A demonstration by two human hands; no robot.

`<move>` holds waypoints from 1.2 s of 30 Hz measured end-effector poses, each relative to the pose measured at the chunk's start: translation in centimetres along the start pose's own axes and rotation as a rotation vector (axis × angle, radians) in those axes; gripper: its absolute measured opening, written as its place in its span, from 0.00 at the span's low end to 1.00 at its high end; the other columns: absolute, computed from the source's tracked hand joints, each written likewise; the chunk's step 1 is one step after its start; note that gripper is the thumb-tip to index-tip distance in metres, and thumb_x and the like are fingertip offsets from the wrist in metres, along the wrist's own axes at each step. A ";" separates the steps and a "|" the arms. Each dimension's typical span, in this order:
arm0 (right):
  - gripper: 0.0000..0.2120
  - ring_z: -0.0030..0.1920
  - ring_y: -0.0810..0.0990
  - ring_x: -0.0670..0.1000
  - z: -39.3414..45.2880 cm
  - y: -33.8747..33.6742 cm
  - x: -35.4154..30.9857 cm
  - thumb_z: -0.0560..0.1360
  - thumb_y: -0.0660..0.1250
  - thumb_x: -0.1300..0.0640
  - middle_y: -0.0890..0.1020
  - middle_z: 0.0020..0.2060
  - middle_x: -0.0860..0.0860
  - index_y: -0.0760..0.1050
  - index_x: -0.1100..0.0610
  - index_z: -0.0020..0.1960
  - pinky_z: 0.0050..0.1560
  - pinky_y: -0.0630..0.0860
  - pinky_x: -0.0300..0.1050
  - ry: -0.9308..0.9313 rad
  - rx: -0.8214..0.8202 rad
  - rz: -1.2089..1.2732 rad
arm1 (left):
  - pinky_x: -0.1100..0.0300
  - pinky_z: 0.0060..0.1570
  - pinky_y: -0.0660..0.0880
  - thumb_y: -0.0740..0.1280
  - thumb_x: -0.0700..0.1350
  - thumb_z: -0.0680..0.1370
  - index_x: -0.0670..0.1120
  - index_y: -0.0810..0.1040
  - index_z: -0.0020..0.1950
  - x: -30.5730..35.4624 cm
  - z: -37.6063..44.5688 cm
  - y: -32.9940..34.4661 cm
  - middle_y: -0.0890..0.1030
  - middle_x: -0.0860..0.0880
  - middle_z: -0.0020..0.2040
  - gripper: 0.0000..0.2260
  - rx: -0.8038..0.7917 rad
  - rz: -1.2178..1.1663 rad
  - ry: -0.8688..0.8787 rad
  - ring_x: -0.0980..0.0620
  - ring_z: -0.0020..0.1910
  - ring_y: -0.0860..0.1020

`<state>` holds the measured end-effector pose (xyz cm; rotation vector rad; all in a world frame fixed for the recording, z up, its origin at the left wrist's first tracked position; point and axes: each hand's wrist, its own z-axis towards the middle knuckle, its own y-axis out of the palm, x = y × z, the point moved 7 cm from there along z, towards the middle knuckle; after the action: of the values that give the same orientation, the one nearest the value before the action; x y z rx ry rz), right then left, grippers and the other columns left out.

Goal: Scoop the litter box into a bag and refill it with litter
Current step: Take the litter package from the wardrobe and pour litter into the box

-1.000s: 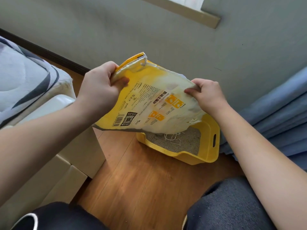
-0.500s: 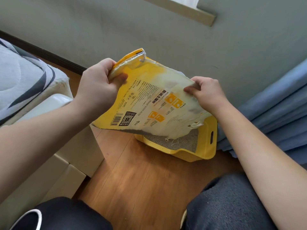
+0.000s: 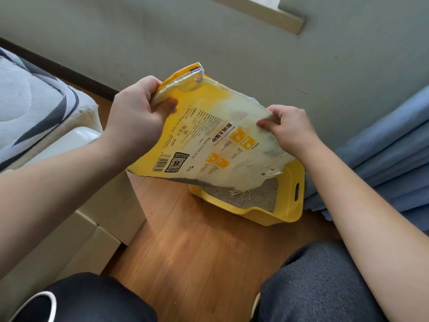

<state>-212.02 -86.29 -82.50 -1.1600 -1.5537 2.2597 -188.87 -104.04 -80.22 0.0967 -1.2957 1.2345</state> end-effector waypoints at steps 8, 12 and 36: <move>0.06 0.43 0.77 0.53 0.2 -0.3 0.4 0.75 0.69 0.52 0.81 0.39 0.51 0.79 0.54 0.45 0.44 0.75 0.48 -0.006 0.055 0.006 | 0.60 0.37 0.74 0.66 0.49 0.80 0.46 0.76 0.50 0.2 -0.2 0.2 0.77 0.59 0.39 0.06 -0.002 0.008 0.008 0.57 0.40 0.77; 0.07 0.44 0.78 0.54 0.3 -0.5 0.8 0.75 0.68 0.51 0.82 0.40 0.51 0.80 0.53 0.46 0.46 0.77 0.52 -0.003 0.099 0.010 | 0.51 0.41 0.78 0.67 0.50 0.79 0.46 0.77 0.50 0.4 -0.4 0.4 0.79 0.53 0.40 0.08 -0.021 0.005 0.011 0.51 0.42 0.79; 0.05 0.41 0.78 0.51 1.4 0.4 -0.8 0.75 0.69 0.52 0.81 0.37 0.48 0.81 0.52 0.47 0.43 0.73 0.44 -0.050 0.238 0.124 | 0.42 0.44 0.78 0.66 0.51 0.79 0.43 0.77 0.51 1.0 0.1 -1.6 0.80 0.44 0.44 0.10 0.052 0.016 0.023 0.45 0.44 0.79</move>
<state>-212.26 -87.90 -82.17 -1.1698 -1.2156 2.4882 -188.00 -104.17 -78.58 0.1091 -1.2467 1.2799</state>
